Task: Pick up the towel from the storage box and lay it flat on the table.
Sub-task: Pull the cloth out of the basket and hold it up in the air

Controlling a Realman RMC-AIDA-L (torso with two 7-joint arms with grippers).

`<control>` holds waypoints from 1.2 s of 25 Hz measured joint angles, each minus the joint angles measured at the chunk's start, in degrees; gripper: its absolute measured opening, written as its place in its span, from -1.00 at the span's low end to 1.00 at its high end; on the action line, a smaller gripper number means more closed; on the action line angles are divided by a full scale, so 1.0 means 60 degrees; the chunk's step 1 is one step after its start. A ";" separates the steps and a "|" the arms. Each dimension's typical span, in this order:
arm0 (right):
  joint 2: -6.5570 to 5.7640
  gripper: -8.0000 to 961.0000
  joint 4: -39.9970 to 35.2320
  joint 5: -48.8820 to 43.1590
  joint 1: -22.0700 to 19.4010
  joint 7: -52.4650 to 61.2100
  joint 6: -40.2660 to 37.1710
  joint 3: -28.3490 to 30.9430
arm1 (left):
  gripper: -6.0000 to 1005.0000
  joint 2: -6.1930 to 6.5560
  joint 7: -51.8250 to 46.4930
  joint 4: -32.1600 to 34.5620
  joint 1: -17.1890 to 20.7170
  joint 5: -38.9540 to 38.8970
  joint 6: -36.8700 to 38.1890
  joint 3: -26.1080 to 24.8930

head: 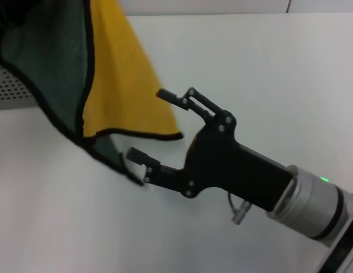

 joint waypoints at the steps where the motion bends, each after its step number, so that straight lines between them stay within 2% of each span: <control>1: 0.0000 0.72 0.0000 0.0693 0.0129 -0.0271 -0.0034 -0.0455 | -0.95 -0.0003 0.0006 0.0004 0.0053 0.0006 -0.0158 0.0135; 4: 0.0001 0.70 -0.0004 0.1818 0.0395 -0.0176 -0.0210 -0.1214 | -0.95 -0.0003 0.0072 0.0053 0.0233 0.0019 -0.0626 0.0576; 7: -0.0001 0.68 -0.0020 0.2150 0.0433 0.0479 -0.0525 -0.1561 | -0.95 -0.0002 0.0147 0.0137 0.0378 0.0036 -0.1074 0.1053; 14: 0.0000 0.63 -0.0143 0.2719 0.0437 0.1721 -0.0584 -0.1761 | -0.95 -0.0001 0.0263 0.0195 0.0599 0.0042 -0.1912 0.1907; 19: 0.0000 0.60 -0.0150 0.2995 0.0631 0.2320 -0.0410 -0.1798 | -0.94 -0.0002 0.0435 0.0216 0.0718 0.0063 -0.2844 0.2978; 24: 0.0001 0.56 -0.0241 0.3312 0.0827 0.2981 -0.0154 -0.2021 | -0.94 0.0006 0.0657 0.0429 0.1075 0.0134 -0.4069 0.4020; 30: 0.0000 0.52 -0.0397 0.4090 0.0572 0.3027 0.0053 -0.2077 | -0.94 0.0015 0.0870 0.0779 0.1553 0.0174 -0.4892 0.4810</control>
